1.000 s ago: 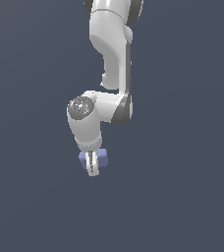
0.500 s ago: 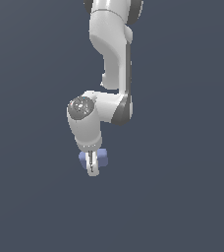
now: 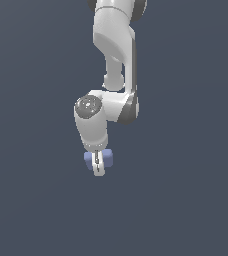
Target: Pick up the object and move it to a goal position.
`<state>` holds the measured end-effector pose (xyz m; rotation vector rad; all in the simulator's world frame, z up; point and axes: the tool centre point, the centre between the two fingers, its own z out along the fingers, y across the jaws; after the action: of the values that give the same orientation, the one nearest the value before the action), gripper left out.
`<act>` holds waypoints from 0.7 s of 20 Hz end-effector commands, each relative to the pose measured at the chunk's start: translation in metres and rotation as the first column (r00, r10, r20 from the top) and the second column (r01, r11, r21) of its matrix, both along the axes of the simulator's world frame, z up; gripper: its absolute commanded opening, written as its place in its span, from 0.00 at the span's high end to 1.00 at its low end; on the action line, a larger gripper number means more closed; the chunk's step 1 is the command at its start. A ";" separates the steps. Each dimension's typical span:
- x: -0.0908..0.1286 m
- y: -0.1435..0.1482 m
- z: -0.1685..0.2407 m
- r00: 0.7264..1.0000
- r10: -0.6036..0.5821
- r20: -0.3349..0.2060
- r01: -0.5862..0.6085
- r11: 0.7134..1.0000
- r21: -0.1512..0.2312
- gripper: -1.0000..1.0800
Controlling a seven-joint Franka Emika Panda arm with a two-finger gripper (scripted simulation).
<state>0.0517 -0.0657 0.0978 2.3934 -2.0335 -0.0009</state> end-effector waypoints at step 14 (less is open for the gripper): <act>-0.065 0.116 0.020 1.000 0.002 0.001 -0.002 1.000 0.001 1.00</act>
<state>-0.0049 0.0354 0.1152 2.3957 -2.0319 -0.0018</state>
